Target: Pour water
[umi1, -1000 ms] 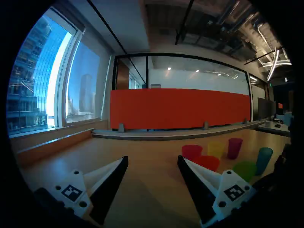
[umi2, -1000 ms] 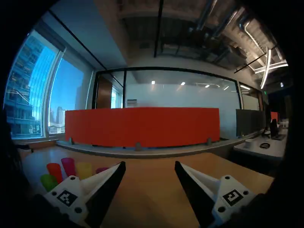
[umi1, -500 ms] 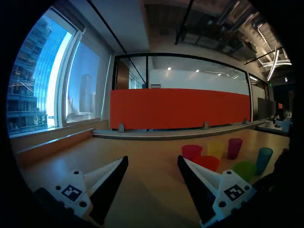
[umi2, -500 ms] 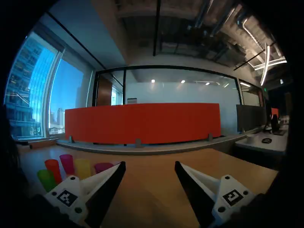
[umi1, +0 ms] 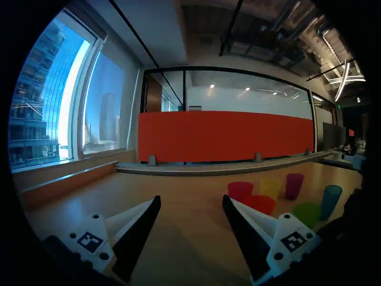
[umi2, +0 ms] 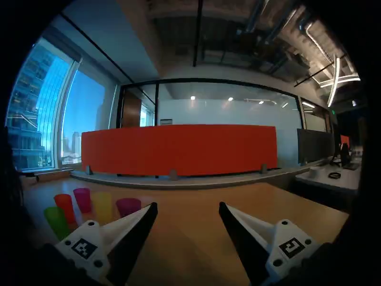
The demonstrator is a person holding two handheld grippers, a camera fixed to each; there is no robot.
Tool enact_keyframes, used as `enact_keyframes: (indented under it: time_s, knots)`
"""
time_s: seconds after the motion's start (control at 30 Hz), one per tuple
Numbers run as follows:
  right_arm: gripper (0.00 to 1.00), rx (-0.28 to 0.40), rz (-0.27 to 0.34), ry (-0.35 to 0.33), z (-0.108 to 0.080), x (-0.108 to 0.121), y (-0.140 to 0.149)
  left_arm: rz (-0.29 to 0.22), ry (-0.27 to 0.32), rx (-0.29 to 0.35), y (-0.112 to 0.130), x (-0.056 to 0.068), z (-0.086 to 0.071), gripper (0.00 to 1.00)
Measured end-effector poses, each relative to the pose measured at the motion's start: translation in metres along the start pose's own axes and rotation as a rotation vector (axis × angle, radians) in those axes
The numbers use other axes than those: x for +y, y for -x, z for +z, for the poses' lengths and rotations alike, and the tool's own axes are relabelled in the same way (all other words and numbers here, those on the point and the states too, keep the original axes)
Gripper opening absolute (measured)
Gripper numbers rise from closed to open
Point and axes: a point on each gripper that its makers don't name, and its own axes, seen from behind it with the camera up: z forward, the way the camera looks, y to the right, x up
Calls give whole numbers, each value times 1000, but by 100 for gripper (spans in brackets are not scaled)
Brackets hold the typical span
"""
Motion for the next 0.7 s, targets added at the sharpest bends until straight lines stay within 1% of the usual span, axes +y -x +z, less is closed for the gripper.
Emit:
enact_keyframes:
  time_s: [0.27, 0.4, 0.7]
  knots:
    - [100, -18, -3, 2, -1, -2, 8, 0, 0, 0, 0, 0, 0, 96]
    - [100, -29, -17, 2, -1, -4, 11, 0, 0, 0, 0, 0, 0, 96]
    - [100, -37, -22, 3, 0, -6, 11, 0, 0, 0, 0, 0, 0, 96]
